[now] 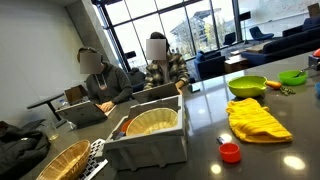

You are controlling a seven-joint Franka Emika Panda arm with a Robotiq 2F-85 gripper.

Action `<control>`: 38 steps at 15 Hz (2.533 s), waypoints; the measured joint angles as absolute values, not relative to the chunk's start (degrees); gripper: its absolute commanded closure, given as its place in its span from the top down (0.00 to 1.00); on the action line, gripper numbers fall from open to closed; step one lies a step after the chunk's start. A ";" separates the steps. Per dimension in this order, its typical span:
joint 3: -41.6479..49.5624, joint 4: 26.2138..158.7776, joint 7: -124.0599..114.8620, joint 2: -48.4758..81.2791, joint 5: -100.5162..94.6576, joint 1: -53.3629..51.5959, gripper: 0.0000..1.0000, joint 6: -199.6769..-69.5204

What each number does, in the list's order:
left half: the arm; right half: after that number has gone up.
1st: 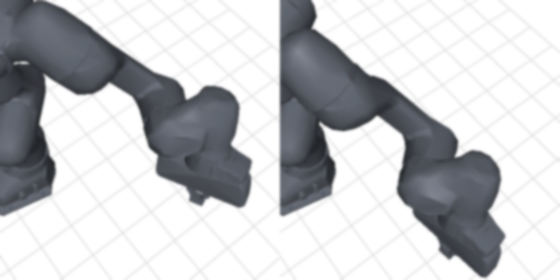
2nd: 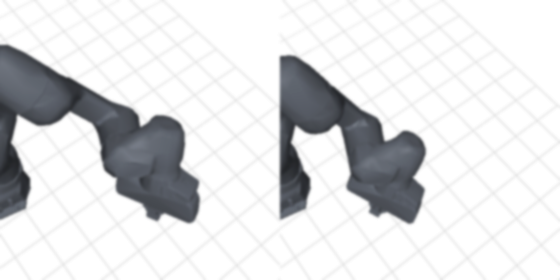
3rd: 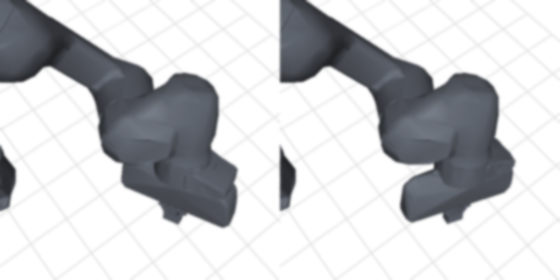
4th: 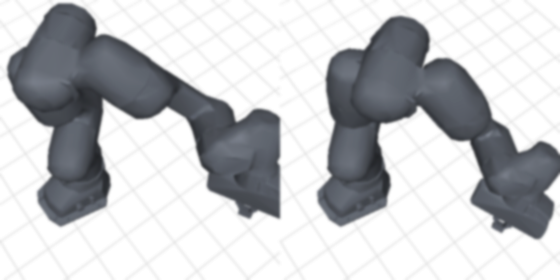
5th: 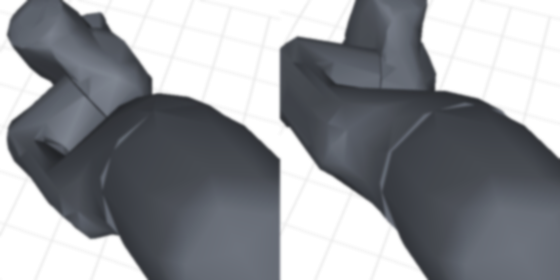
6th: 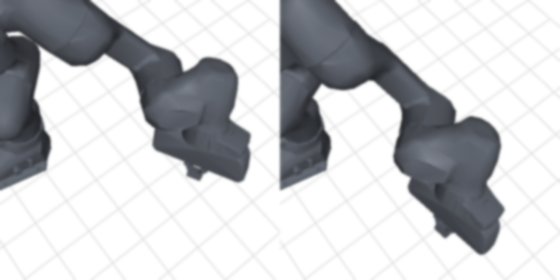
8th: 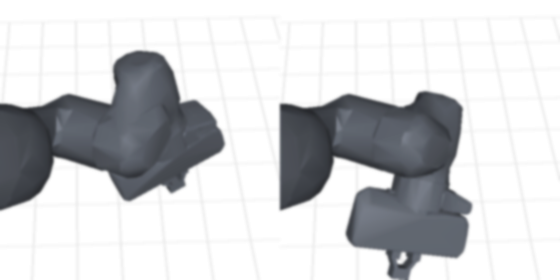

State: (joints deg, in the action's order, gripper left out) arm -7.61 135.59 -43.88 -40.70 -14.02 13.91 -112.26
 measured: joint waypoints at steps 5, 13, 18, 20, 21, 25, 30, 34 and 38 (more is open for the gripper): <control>-7.29 131.33 -53.54 -39.75 -15.31 18.58 1.00 -117.08; -1.98 129.12 -70.99 -26.38 -29.41 29.23 1.00 -121.13; 1.22 124.84 -80.62 -19.69 -32.44 29.84 1.00 -117.12; 1.20 124.30 -81.40 -19.28 -32.44 29.70 1.00 -116.61; 1.19 124.18 -81.55 -19.29 -32.44 29.56 1.00 -116.47; 3.22 124.30 -83.46 -18.69 -35.31 26.81 1.00 -116.43; 5.21 122.35 -95.47 -14.95 -42.54 26.04 1.00 -115.75; 7.68 119.37 -102.73 -11.59 -43.63 24.97 1.00 -111.28; 9.03 116.82 -105.07 -8.35 -43.96 22.85 1.00 -103.43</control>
